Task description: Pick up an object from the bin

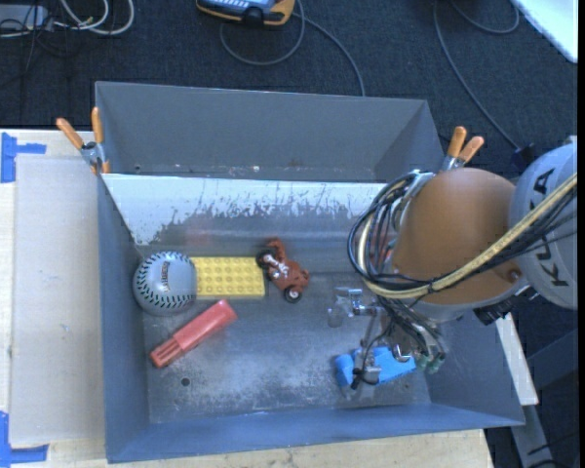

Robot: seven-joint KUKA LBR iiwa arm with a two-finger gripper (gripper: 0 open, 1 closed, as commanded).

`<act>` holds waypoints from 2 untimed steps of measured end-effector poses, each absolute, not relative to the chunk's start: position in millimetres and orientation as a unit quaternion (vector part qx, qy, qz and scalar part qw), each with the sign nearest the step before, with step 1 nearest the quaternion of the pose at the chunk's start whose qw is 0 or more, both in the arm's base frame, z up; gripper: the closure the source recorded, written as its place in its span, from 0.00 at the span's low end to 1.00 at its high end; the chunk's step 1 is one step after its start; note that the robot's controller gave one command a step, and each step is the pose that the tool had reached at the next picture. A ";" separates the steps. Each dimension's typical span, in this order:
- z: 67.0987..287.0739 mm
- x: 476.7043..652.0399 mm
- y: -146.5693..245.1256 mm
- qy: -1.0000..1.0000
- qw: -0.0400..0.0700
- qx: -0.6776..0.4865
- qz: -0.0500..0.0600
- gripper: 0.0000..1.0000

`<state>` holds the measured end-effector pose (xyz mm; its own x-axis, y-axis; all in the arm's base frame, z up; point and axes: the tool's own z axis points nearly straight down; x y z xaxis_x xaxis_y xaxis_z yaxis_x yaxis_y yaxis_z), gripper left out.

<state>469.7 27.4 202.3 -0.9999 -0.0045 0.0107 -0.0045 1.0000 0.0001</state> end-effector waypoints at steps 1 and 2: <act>206.3 471.3 27.3 -1.000 0.001 0.001 0.000 0.00; 140.5 481.5 -27.4 -1.000 0.001 0.005 0.000 0.00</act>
Offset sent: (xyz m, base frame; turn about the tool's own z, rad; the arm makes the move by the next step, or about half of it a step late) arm 0.0187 -0.1130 -0.1323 -0.0088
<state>481.5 -27.4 140.5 -0.9999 -0.0103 0.0012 -0.0103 0.9999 0.0000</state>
